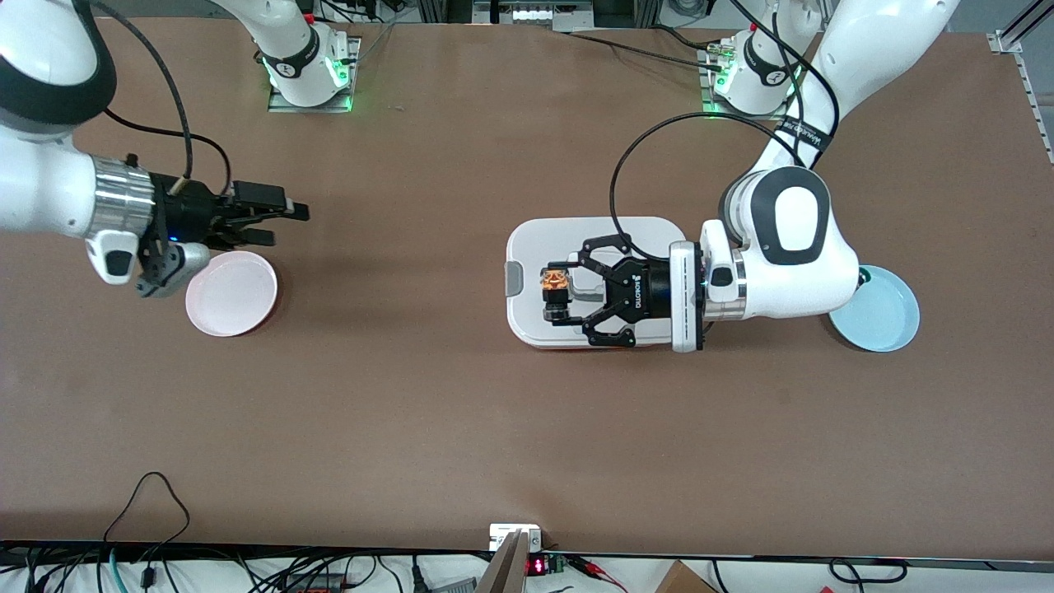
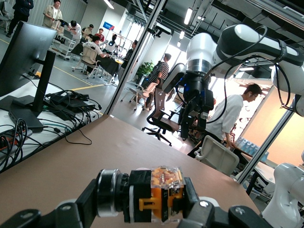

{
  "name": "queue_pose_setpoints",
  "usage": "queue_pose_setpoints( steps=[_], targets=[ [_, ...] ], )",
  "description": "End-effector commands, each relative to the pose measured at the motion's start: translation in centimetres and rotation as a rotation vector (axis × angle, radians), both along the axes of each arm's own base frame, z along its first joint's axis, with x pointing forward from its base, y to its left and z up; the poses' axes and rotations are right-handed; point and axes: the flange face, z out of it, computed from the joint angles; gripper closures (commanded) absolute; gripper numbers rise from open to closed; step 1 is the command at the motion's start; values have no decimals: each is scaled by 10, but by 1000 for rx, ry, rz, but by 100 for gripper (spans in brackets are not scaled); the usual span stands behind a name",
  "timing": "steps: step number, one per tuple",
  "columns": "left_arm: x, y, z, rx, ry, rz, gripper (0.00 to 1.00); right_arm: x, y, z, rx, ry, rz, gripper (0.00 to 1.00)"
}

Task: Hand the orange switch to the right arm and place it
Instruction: 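Carry the switch to the box with the left gripper while the right gripper approaches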

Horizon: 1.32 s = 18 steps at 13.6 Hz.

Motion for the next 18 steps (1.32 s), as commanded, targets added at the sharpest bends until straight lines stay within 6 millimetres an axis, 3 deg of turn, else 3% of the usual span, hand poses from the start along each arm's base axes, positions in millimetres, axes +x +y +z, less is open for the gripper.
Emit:
queue_pose_setpoints(
  steps=[1,4,7,11,14,18],
  targets=[
    [2,-1,3,-20,-24,18,74,8,22,-16,167,83,-53,0],
    [0,-3,1,-21,-20,16,74,15,64,-36,354,158,-99,0],
    [-20,-24,-9,-8,2,-28,74,23,105,-59,496,213,-174,0],
    [-41,-52,-2,-21,-30,-75,75,22,172,-74,633,256,-296,0],
    [-55,-53,-2,-49,-88,-66,75,20,182,-76,653,269,-319,0],
    [-55,-53,-1,-54,-89,-62,75,20,183,-77,641,322,-344,0]
  ],
)
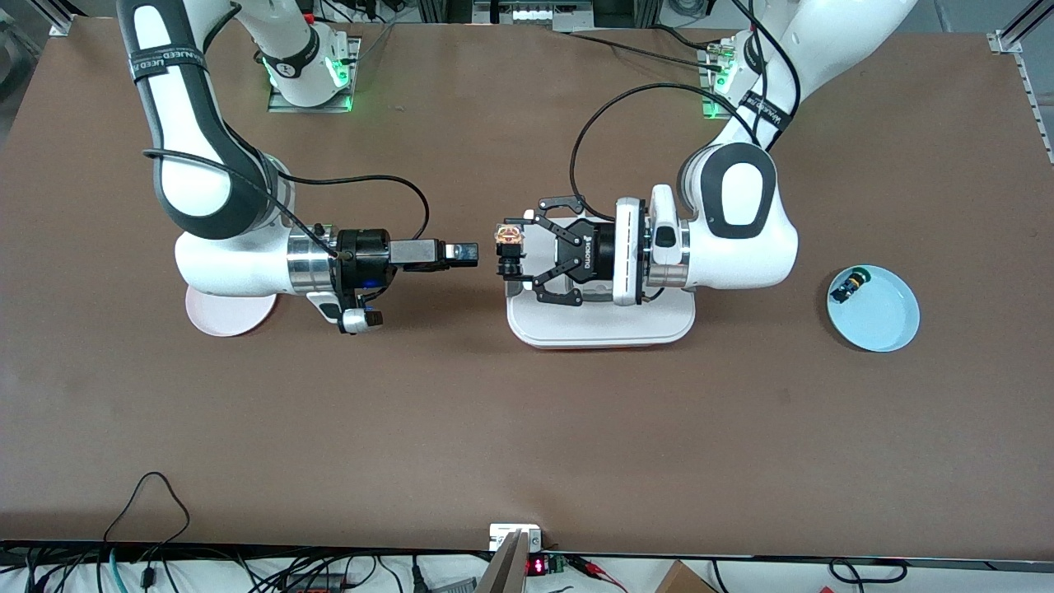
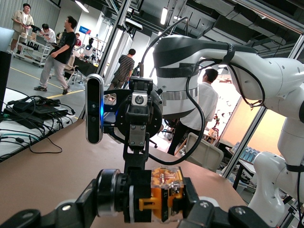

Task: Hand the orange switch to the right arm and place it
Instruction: 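Carry the switch to the box with the left gripper while the right gripper approaches, then grasp the switch with the right gripper from the left gripper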

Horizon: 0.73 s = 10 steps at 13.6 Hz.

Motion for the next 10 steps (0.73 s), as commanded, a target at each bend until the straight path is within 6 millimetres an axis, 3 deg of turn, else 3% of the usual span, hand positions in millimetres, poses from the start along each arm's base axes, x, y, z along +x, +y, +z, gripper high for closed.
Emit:
queue_pose_setpoints(
  steps=[1,7,10],
  targets=[
    [-7,4,6,-11,-23,20,75,-1,5,5,26,51,-19,0],
    [-5,4,3,-13,-28,20,76,-16,20,-7,58,85,-42,0],
    [-3,6,5,-19,-30,27,76,-24,37,-11,50,75,-59,1]
  ],
)
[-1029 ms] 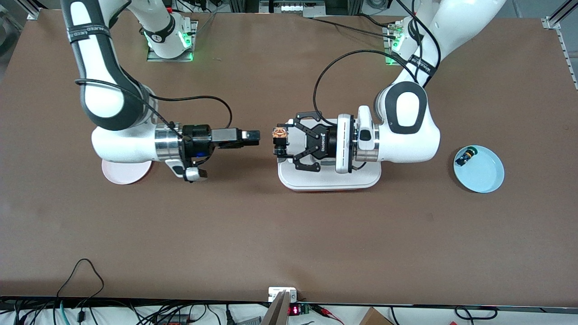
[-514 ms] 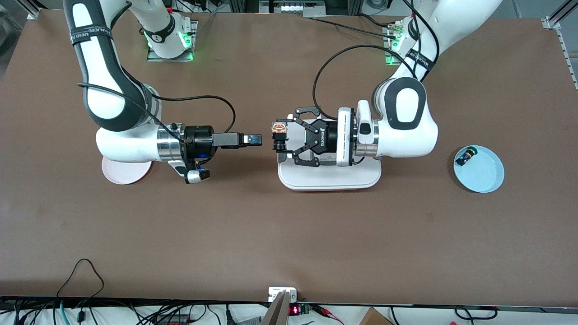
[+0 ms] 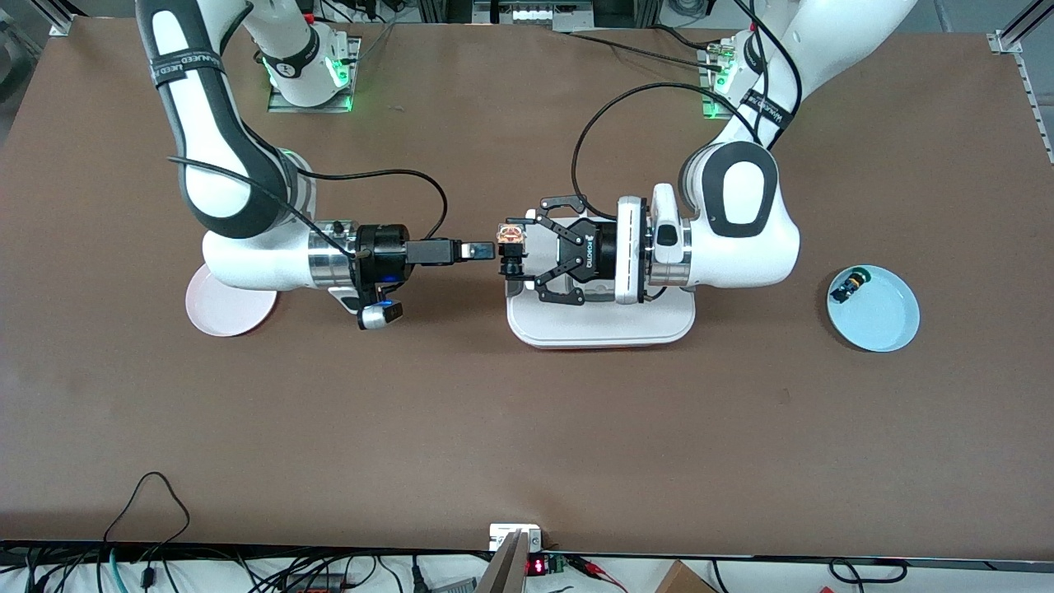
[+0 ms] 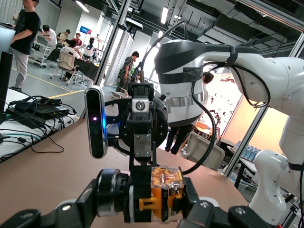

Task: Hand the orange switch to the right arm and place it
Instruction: 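Grasp the switch with the right gripper from the left gripper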

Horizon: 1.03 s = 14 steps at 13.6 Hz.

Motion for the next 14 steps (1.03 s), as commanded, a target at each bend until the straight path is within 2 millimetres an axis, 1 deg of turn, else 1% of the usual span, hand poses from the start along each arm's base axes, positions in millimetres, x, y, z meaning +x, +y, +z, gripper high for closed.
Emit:
queue_pose_setpoints(
  steps=[1,4,10,14],
  targets=[
    [-4,1,7,-30,-17,23,76,-10,12,2,0,-7,-23,4],
    [-5,-1,7,-31,-16,21,76,-11,13,2,4,-5,-24,12],
    [-3,1,8,-32,-17,26,76,-10,13,3,5,-7,-24,22],
    [-2,2,10,-33,-20,27,76,-11,14,3,10,-5,-25,35]
  ],
)
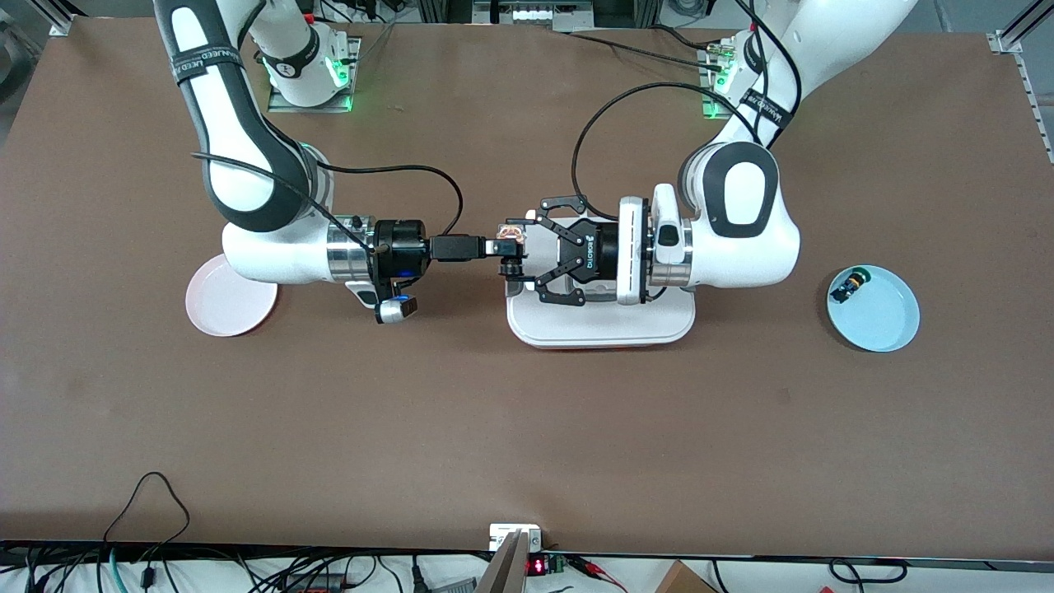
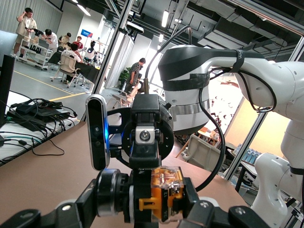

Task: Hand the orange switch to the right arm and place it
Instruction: 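Grasp the switch with the right gripper from the left gripper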

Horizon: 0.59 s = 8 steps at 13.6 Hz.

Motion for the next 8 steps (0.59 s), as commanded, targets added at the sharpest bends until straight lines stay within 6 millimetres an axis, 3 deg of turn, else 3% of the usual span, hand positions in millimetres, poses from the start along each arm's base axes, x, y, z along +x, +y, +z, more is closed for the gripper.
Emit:
queue_pose_setpoints(
  steps=[1,5,8],
  targets=[
    [-2,3,9,-21,-24,21,76,-4,-1,5,14,-8,-19,39],
    [-1,4,9,-21,-23,23,76,-4,-1,6,16,-11,-20,61],
    [0,6,14,-22,-23,27,76,-3,-1,7,19,-13,-19,84]
  ],
)
